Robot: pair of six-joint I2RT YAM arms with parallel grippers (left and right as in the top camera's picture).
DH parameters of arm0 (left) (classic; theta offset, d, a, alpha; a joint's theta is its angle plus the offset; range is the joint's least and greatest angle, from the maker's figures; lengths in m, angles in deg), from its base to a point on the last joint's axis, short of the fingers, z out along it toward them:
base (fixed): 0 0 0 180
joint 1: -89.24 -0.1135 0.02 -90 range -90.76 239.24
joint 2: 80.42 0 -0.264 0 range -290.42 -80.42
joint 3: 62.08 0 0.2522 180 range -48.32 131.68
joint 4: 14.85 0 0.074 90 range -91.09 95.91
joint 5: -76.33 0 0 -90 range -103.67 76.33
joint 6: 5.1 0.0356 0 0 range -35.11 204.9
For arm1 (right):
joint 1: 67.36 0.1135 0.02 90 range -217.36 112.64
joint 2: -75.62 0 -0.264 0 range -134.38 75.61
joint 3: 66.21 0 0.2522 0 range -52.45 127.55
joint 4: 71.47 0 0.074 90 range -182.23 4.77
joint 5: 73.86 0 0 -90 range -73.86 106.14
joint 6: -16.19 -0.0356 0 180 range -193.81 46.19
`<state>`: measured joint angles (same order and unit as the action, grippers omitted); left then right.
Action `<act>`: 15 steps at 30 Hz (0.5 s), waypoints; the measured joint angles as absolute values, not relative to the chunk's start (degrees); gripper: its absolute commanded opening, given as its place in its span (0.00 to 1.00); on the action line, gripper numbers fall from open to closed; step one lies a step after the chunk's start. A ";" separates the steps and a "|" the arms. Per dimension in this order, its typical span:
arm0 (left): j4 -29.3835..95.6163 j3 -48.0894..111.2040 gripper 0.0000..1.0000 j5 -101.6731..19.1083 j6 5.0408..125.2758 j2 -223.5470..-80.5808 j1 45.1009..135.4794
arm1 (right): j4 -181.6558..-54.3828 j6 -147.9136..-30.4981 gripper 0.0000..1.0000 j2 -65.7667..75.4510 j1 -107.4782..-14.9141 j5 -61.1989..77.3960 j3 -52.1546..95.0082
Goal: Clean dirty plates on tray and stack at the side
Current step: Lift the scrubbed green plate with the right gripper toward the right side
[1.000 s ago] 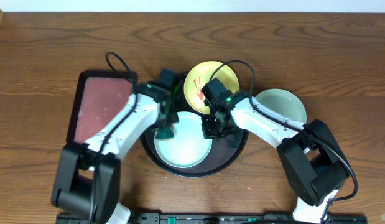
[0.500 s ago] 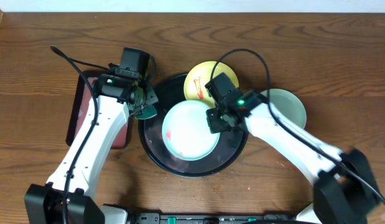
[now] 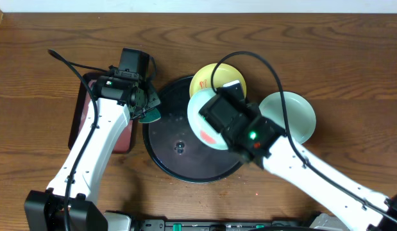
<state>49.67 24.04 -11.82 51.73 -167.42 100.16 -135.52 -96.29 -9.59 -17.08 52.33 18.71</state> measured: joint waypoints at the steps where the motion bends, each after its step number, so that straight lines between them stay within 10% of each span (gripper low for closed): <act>1: 49.74 24.04 0.07 -11.82 51.73 -167.42 100.16 | -135.58 -96.24 0.01 -9.07 -15.79 54.97 18.71; 15: 50.20 24.04 0.07 -11.84 51.73 -167.42 100.16 | -135.80 -95.85 0.01 -7.45 -1.89 86.40 18.71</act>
<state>50.20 24.04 -11.84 51.73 -167.42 100.16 -135.80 -95.85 -7.45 -1.89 86.40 18.71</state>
